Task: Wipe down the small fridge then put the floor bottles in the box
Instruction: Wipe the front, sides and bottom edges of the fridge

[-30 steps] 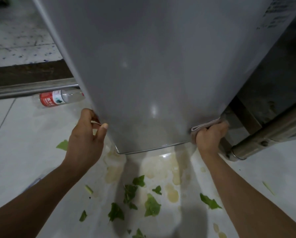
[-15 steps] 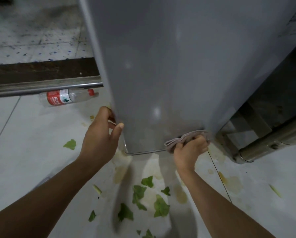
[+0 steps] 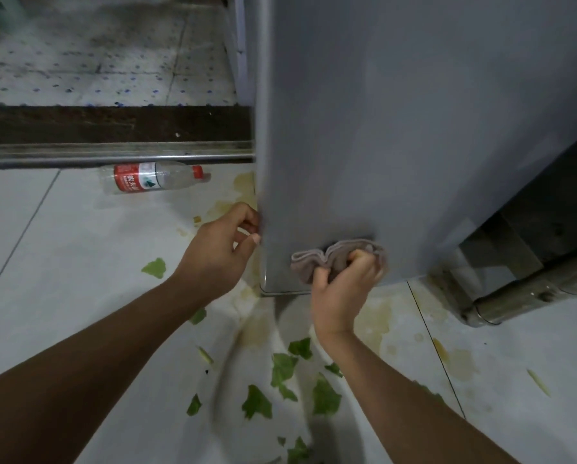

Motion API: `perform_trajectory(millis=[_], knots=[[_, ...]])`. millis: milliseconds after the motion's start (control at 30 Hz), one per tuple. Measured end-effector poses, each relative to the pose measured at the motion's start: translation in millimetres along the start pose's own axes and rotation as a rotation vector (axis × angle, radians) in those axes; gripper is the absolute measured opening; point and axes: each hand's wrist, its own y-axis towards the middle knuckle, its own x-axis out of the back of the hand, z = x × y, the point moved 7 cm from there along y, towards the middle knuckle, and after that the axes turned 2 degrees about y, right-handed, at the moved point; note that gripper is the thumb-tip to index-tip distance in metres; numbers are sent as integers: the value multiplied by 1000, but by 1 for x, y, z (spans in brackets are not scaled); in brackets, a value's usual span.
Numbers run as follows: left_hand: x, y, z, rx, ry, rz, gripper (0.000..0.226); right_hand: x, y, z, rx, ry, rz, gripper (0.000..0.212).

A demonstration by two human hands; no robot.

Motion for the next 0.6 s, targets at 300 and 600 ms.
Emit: perform_trajectory(millis=[300,600], knots=[[1,-7,9,-21,-32,96,32,12,13,38,-7,225,-67,25],[14,-24,22,9,-16,70,35,-33,-34,-1,-139,12,211,21]])
